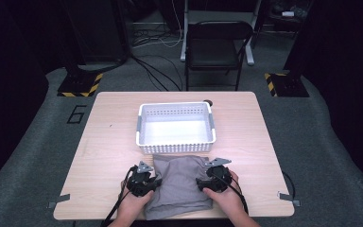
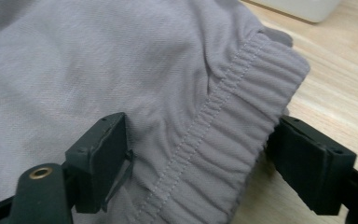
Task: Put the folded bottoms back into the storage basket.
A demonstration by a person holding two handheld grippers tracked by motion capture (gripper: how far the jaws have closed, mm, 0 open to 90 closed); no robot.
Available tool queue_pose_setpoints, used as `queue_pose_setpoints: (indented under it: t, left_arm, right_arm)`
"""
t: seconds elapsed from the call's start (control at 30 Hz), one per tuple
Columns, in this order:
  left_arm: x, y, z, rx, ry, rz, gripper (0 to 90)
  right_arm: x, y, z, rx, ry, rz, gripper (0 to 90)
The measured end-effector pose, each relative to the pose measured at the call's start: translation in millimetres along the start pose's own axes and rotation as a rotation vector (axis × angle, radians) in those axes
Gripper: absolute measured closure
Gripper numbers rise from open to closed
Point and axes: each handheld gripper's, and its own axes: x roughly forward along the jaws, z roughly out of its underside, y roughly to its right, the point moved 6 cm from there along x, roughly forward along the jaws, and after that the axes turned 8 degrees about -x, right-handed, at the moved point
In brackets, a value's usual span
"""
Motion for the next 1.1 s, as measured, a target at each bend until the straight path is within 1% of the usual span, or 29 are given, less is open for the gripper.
queue_pose_setpoints:
  t: [0.03,0.07,0.1,0.13,0.17,0.2,0.23,0.27,0.3,0.33,0.4,0.5,0.57,0.63,0.67,0.7,0.73,0.77,0.8,0.83,0.87,0.9,0.93,0.97,1.0,1.03,1.07,1.1]
  left_arm:
    - [0.0,0.0,0.0,0.0,0.0,0.001,77.0]
    - [-0.1,-0.2,0.2,0.001,-0.004,0.001,77.0]
    - [-0.2,-0.6,0.3,0.008,-0.007,0.0,77.0]
    - [-0.2,-0.6,0.3,0.008,-0.007,0.0,77.1]
    - [0.2,0.1,0.2,0.0,0.0,0.001,77.1]
    - [0.0,-0.2,0.4,0.005,-0.004,0.001,77.1]
    - [0.3,0.1,0.3,-0.001,0.001,0.001,77.1]
    - [-0.2,-0.5,0.7,0.011,-0.006,0.001,77.1]
    - [-0.2,-0.5,0.7,0.011,-0.006,0.001,77.1]
    - [-0.2,-0.5,0.8,0.012,-0.006,0.001,77.1]
    - [-0.2,-0.6,0.7,0.012,-0.005,0.001,77.1]
    - [-0.1,-0.5,0.6,0.009,-0.004,0.002,77.2]
    - [0.0,-0.3,0.4,0.001,-0.001,0.003,77.2]
    - [-0.4,-0.4,0.5,-0.003,-0.004,0.003,77.3]
    - [-0.7,-0.5,0.3,-0.004,-0.003,0.003,77.4]
    - [-0.7,-0.5,0.3,-0.004,-0.003,0.003,77.5]
    - [-1.3,-0.9,-0.1,-0.006,-0.005,0.005,77.5]
    - [-1.7,-0.8,-0.4,-0.015,-0.002,0.012,77.7]
    - [-2.5,-2.0,-1.1,-0.009,-0.002,0.014,77.7]
    - [-3.2,-1.9,-1.4,-0.016,-0.001,0.02,77.8]
    - [-4.6,-2.1,-2.3,-0.015,0.001,0.026,77.9]
    - [-5.1,-1.7,-3.2,-0.024,0.012,0.025,77.9]
    - [-6.8,-1.0,-4.3,-0.027,0.017,0.029,78.0]
    - [-9.0,-0.5,-5.2,-0.021,0.016,0.032,78.0]
    - [-11.5,0.7,-7.2,-0.022,0.03,0.028,78.1]
    - [-12.3,1.6,-7.7,-0.029,0.034,0.03,78.3]
    - [-14.8,1.7,-9.1,-0.022,0.038,0.03,78.4]
    - [-16.8,1.5,-10.5,-0.015,0.044,0.035,78.6]
  right_arm:
    - [0.4,-0.6,-0.5,-0.01,0.002,-0.003,21.3]
    - [0.4,-0.6,-0.5,-0.01,0.002,-0.003,21.3]
    - [0.2,-4.7,-2.0,-0.019,0.005,-0.018,27.6]
    - [0.2,-4.7,-2.0,-0.019,0.005,-0.018,27.6]
    - [-0.1,-6.1,-2.4,-0.023,0.006,-0.023,32.0]
    - [-0.8,-8.6,-3.2,-0.029,0.011,-0.039,39.8]
    - [-0.6,-10.0,-4.5,-0.049,0.023,-0.056,47.1]
    - [-1.0,-13.7,-5.5,-0.055,0.026,-0.084,55.8]
    - [-1.0,-13.7,-5.5,-0.055,0.026,-0.084,55.8]
    - [-0.8,-13.4,-5.6,-0.073,0.027,-0.096,57.8]
    - [-0.9,-14.5,-6.0,-0.065,0.025,-0.112,63.5]
    - [-0.4,-15.4,-7.1,-0.05,0.03,-0.138,69.2]
    - [-0.3,-15.2,-7.0,-0.054,0.034,-0.143,70.0]
    - [-0.9,-14.2,-6.5,-0.036,0.027,-0.172,71.7]
    - [-1.1,-11.1,-6.8,-0.045,0.027,-0.187,72.8]
    - [-1.1,-11.1,-6.8,-0.045,0.027,-0.187,72.8]
    - [-1.5,-11.7,-7.2,-0.031,0.03,-0.192,73.1]
    - [-3.2,-10.8,-8.6,-0.024,0.037,-0.2,73.5]
    - [-3.2,-10.8,-8.6,-0.024,0.037,-0.2,73.5]
    - [-5.8,-11.8,-8.8,-0.012,0.031,-0.209,73.6]
    - [-9.4,-11.6,-11.3,-0.016,0.052,-0.211,73.8]
    - [-9.4,-11.6,-11.3,-0.016,0.052,-0.211,73.8]
    - [-12.9,-11.5,-14.0,-0.029,0.072,-0.211,73.8]
    - [-12.9,-11.5,-14.0,-0.029,0.072,-0.211,73.8]
    - [-15.9,-12.7,-15.2,-0.019,0.076,-0.213,73.9]
    - [-19.1,-13.1,-17.5,-0.024,0.092,-0.213,73.9]
    - [-20.8,-13.9,-17.4,-0.013,0.087,-0.214,73.9]
    - [-22.7,-13.4,-19.3,-0.027,0.106,-0.217,73.9]
